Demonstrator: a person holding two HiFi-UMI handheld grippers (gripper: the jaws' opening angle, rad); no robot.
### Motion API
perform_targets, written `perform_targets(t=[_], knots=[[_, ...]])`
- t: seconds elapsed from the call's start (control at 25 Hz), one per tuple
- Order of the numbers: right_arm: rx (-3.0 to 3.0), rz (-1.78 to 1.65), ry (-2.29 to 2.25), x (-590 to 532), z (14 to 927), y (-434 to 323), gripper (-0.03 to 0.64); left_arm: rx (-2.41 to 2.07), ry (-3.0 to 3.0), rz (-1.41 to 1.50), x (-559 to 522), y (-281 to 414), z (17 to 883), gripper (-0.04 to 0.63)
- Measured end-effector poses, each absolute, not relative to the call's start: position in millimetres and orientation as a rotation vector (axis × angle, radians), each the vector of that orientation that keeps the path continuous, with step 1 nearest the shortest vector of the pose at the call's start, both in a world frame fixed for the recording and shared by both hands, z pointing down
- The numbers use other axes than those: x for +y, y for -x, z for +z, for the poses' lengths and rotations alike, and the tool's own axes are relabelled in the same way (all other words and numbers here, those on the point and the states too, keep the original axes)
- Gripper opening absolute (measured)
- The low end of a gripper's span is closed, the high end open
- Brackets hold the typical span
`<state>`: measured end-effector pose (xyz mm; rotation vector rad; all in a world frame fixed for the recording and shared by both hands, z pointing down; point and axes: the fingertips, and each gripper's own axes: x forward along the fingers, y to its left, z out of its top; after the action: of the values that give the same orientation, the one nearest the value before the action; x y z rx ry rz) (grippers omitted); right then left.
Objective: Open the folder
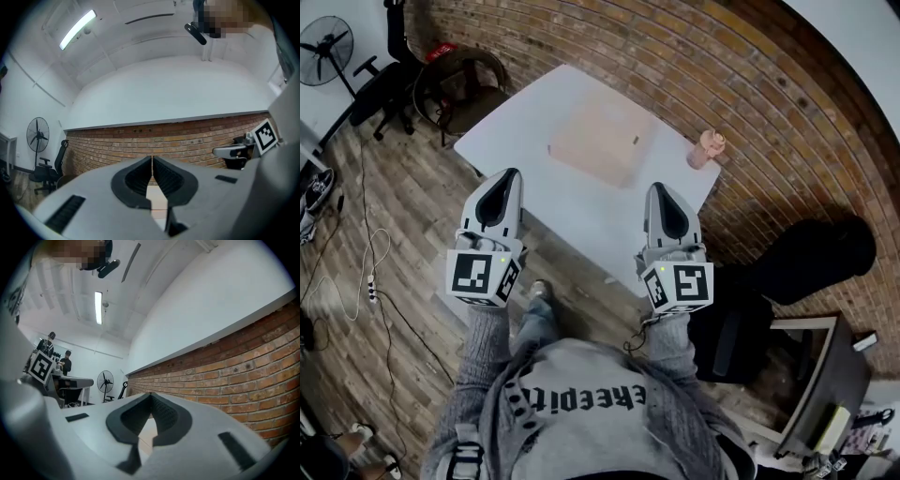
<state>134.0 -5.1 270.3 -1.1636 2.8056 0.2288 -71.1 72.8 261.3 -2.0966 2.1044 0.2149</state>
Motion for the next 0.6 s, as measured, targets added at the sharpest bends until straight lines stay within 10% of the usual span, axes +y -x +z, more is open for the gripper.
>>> perform_targets(t=[0.6], knots=[[2.731,0.199,1.361,-109,267,-64,0.005,1.933,2.263,0.212,-61,146,253,0.012]])
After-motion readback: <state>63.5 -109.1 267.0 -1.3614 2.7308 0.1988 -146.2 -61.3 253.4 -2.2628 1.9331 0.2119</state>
